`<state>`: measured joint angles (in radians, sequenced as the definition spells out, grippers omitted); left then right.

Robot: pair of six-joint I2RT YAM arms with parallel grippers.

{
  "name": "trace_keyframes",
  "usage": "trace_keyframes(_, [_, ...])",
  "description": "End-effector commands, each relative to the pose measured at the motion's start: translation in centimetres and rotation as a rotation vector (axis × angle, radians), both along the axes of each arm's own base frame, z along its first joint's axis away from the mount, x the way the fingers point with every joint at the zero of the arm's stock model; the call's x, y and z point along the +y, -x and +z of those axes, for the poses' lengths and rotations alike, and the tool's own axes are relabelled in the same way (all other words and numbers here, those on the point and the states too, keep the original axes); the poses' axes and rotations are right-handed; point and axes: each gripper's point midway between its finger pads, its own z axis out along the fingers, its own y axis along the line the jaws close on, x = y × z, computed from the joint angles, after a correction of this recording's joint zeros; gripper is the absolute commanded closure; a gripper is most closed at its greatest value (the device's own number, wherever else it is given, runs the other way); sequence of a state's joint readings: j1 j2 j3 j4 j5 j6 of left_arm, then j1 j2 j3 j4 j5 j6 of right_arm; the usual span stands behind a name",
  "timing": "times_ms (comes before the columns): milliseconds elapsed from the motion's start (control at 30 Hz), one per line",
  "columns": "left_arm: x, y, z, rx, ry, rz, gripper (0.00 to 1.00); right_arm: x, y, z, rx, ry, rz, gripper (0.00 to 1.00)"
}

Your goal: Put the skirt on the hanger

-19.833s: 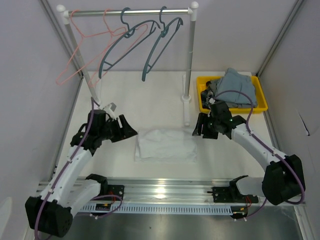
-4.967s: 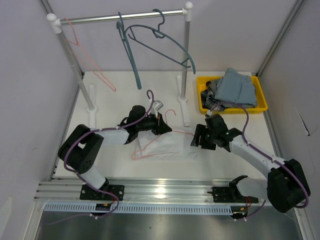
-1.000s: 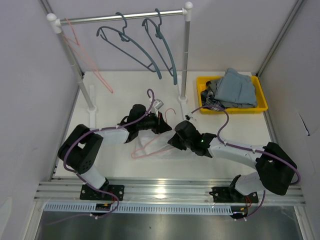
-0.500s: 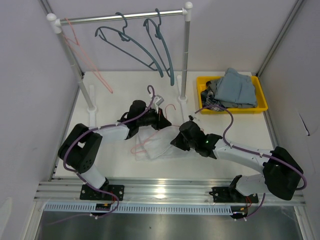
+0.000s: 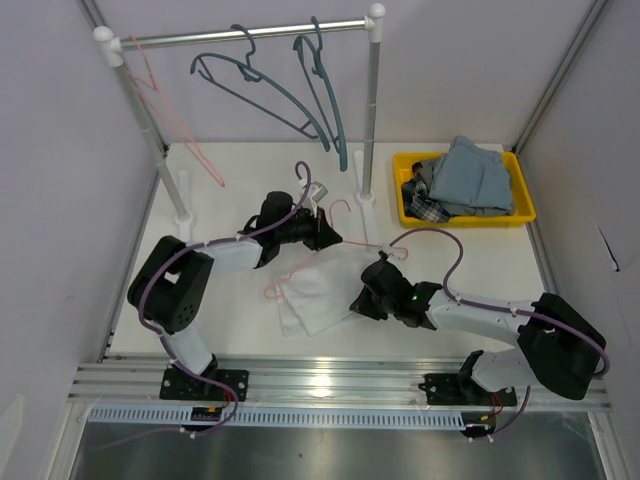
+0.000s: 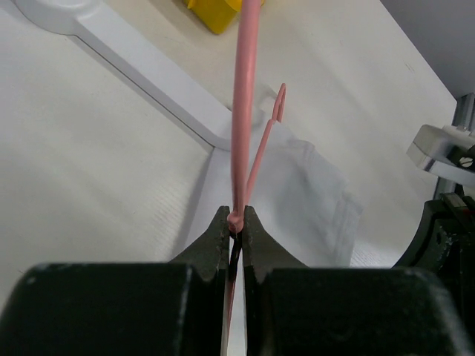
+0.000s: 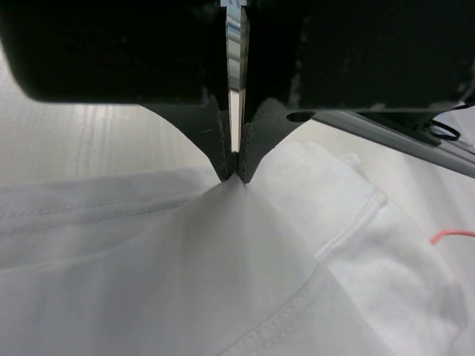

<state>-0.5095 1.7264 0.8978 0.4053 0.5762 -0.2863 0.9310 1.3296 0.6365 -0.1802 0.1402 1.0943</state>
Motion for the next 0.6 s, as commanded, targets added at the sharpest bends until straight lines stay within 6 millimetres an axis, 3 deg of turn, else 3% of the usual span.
trace_keyframes(0, [1.1,-2.6,0.7,-0.085,-0.022,0.025,1.00,-0.6,1.0,-1.5,0.010,0.016,0.027,1.00])
trace_keyframes(267, [1.3,-2.8,0.8,-0.077,-0.003,0.013,1.00,-2.6,2.1,-2.9,0.005,0.055,0.029,1.00])
trace_keyframes(567, [1.0,-1.2,1.6,-0.057,0.081,0.012,1.00,-4.0,3.2,-4.4,0.015,0.080,0.038,1.00])
